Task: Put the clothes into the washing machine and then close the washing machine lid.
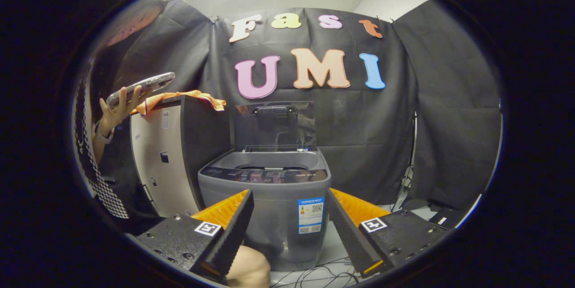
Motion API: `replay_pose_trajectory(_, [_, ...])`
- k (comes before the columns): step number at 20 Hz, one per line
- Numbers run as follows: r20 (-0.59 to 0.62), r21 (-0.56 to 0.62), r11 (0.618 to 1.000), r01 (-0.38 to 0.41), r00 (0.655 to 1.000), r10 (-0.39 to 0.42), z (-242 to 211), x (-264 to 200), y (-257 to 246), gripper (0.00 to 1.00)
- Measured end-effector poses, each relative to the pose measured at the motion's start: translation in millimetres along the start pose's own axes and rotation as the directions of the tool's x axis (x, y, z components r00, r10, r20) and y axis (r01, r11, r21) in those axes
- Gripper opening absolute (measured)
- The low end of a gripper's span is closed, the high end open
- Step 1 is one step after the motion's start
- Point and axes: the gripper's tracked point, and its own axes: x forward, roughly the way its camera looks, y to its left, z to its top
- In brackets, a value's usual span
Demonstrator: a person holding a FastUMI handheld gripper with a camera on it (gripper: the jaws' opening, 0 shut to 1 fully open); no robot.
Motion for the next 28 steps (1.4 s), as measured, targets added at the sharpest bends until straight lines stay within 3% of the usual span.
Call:
replay_pose_trajectory(3, [0.003, 0.001, 1.000, 0.017, 1.000, -0.017, 0.8, 0.7, -3.6, 0.97])
replay_pose_trajectory(6, [0.024, 0.028, 0.996, 0.081, 0.996, -0.082, 7.2, 6.3, -10.4, 0.97])
replay_pose_trajectory(11, [0.073, 0.069, 0.996, 0.061, 0.995, -0.067, 72.1, 49.7, 31.5, 0.97])
replay_pose_trajectory(17, [0.062, 0.106, 0.990, -0.092, 0.994, 0.086, 176.0, 120.3, 122.3, 0.97])
replay_pose_trajectory(21, [0.078, 0.142, 0.965, -0.221, 0.974, 0.212, 232.5, 162.8, 192.0, 0.97])
replay_pose_trajectory(28, [0.056, 0.017, 0.918, -0.395, 0.918, 0.394, 288.8, 221.5, 320.5, 0.97])
